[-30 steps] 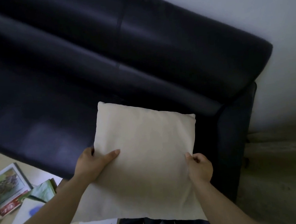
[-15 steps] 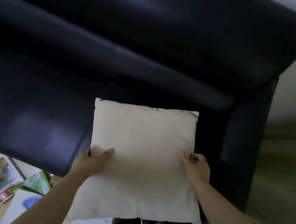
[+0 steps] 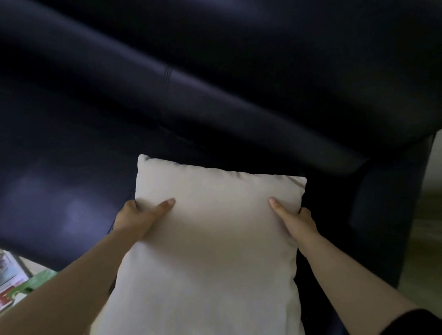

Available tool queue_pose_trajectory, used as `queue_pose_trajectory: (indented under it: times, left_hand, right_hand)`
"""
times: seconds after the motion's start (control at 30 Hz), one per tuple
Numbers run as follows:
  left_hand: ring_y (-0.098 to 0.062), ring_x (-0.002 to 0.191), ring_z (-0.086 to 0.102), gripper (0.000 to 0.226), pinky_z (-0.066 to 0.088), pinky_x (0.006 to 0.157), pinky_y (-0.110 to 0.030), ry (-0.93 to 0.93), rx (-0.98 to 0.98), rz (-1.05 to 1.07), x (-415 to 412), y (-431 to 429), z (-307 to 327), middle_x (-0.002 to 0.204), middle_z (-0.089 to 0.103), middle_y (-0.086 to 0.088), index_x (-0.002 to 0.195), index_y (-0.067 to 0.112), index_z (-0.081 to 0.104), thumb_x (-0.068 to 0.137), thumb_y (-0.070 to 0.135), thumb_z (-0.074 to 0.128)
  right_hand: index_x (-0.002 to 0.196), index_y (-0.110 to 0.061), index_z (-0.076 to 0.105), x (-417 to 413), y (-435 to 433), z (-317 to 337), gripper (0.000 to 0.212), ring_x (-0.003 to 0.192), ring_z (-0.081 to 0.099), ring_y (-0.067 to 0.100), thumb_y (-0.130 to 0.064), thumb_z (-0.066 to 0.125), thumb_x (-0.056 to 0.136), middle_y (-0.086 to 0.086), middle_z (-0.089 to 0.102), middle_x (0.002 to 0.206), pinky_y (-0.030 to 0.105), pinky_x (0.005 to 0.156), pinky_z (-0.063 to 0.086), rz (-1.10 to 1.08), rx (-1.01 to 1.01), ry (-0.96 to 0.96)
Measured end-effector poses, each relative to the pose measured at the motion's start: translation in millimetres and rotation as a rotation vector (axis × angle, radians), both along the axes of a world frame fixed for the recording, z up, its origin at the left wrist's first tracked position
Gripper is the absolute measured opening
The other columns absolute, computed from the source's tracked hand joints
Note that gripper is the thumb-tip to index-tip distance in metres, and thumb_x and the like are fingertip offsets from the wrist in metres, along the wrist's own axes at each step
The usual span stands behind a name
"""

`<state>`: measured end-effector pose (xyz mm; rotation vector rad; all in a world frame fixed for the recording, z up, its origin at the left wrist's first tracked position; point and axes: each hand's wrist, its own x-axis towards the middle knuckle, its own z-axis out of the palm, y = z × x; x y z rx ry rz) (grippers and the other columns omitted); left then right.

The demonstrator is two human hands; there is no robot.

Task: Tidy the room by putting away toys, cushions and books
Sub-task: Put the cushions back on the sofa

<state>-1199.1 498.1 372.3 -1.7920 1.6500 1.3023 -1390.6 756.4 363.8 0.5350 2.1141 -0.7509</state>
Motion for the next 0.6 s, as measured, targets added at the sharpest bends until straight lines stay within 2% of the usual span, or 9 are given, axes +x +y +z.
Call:
queue_pose_trajectory:
  times: [0.1, 0.23, 0.27, 0.37, 0.47, 0.6]
  left_hand:
    - [-0.032, 0.115, 0.052, 0.098, 0.044, 0.092, -0.041, -0.007, 0.028, 0.018, -6, -7, -8, 0.129, 0.052, -0.009, 0.133, 0.008, 0.043, 0.062, 0.07, 0.071]
    - [-0.031, 0.111, 0.052, 0.099, 0.044, 0.09, -0.04, 0.017, 0.027, 0.057, -10, -1, -9, 0.126, 0.052, -0.008, 0.134, 0.008, 0.041, 0.062, 0.067, 0.074]
    - [-0.029, 0.106, 0.052, 0.097, 0.043, 0.087, -0.039, 0.027, 0.024, 0.065, -11, 1, -5, 0.122, 0.052, -0.007, 0.133, 0.007, 0.041, 0.063, 0.065, 0.074]
    - [-0.024, 0.095, 0.048, 0.089, 0.041, 0.081, -0.035, 0.054, 0.009, 0.078, -15, 5, 8, 0.111, 0.049, -0.003, 0.13, 0.007, 0.043, 0.066, 0.06, 0.075]
    - [-0.025, 0.096, 0.051, 0.089, 0.043, 0.079, -0.036, 0.072, -0.011, 0.091, -15, 0, 25, 0.116, 0.053, -0.004, 0.126, 0.008, 0.045, 0.063, 0.063, 0.076]
    - [-0.025, 0.098, 0.054, 0.097, 0.046, 0.079, -0.036, 0.095, -0.013, 0.093, -14, -1, 57, 0.117, 0.054, -0.004, 0.128, 0.008, 0.046, 0.058, 0.068, 0.075]
  right_hand:
    - [0.146, -0.011, 0.03, -2, -2, -6, 0.116, 0.124, 0.05, 0.033, -0.069, 0.076, 0.057, 0.009, 0.047, 0.142, 0.047, 0.105, 0.042, -0.034, -0.011, 0.009]
    - [0.141, -0.017, 0.042, 1, 3, -6, 0.138, 0.117, 0.057, 0.029, -0.085, 0.074, 0.025, 0.005, 0.056, 0.133, 0.047, 0.101, 0.047, -0.087, -0.054, -0.002]
    - [0.14, -0.016, 0.043, 2, 5, -4, 0.139, 0.115, 0.058, 0.029, -0.085, 0.075, 0.023, 0.004, 0.057, 0.131, 0.047, 0.1, 0.047, -0.106, -0.066, -0.003]
    - [0.137, -0.013, 0.045, 6, 6, 9, 0.131, 0.111, 0.059, 0.029, -0.077, 0.079, 0.028, 0.004, 0.058, 0.127, 0.046, 0.099, 0.048, -0.185, -0.085, -0.024]
    - [0.131, -0.016, 0.052, 15, 8, 24, 0.129, 0.103, 0.062, 0.025, -0.078, 0.081, 0.023, 0.002, 0.063, 0.119, 0.043, 0.096, 0.05, -0.244, -0.146, -0.031]
    - [0.126, -0.018, 0.059, 27, 15, 58, 0.118, 0.1, 0.063, 0.023, -0.077, 0.081, 0.026, 0.0, 0.066, 0.112, 0.042, 0.094, 0.051, -0.289, -0.195, -0.003]
